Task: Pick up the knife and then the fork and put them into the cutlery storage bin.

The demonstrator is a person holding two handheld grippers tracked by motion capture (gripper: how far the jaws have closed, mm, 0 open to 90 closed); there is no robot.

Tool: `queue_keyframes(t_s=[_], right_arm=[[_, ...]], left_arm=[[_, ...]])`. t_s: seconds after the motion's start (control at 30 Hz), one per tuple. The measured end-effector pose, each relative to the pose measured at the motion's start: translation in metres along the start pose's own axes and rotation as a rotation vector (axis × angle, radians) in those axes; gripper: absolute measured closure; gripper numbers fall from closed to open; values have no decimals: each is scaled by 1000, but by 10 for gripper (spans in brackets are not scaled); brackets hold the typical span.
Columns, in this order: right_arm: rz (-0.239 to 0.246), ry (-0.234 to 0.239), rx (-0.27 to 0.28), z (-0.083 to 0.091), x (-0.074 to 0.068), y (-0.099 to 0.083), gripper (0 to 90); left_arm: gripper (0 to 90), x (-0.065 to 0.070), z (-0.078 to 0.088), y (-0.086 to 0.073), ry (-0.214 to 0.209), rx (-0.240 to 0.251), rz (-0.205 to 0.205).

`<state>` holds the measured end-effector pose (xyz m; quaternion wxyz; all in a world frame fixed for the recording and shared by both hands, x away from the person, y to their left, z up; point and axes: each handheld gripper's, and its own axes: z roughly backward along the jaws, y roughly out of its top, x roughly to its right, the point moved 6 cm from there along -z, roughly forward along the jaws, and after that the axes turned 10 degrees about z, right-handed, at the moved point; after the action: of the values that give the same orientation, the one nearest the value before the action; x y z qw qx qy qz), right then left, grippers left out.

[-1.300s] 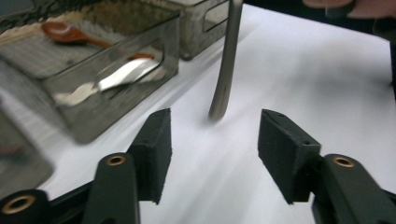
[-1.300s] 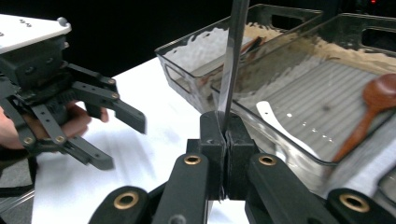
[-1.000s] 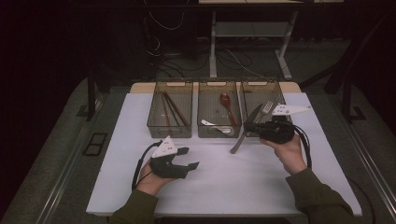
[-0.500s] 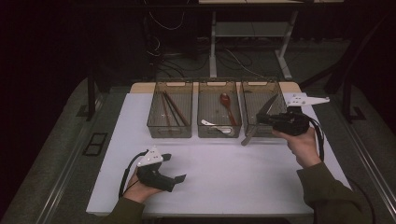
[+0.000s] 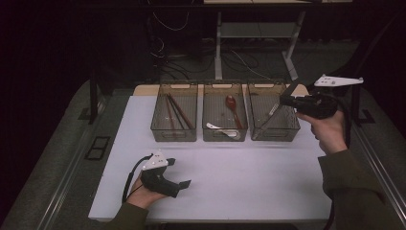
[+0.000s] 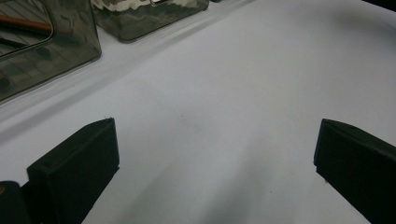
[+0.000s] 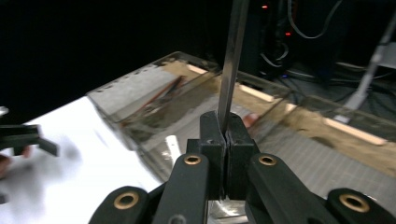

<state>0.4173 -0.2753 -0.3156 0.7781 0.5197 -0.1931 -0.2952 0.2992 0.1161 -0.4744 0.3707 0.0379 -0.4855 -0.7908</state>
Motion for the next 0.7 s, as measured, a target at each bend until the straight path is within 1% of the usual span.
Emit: queue_keyframes(t_s=[0.17,0.33,0.43,0.5,0.6,0.7], right_arm=[[4,-70,-28,3,25,1,882],[-13,-127,-70,3,49,-7,883],[-26,-146,-109,0,61,-18,883],[-33,-155,-150,-2,66,-27,883],[-43,-152,-196,-5,71,-39,883],[-42,-158,-240,-5,74,-49,883]], left_arm=[[0,2,-2,-1,-6,-12,-7],[0,4,-3,-2,-14,-20,-20],[0,4,-3,-2,-13,-20,-23],[0,3,-3,-2,-14,-20,-24],[0,3,-3,-3,-15,-20,-23],[0,4,-3,-3,-14,-20,-24]])
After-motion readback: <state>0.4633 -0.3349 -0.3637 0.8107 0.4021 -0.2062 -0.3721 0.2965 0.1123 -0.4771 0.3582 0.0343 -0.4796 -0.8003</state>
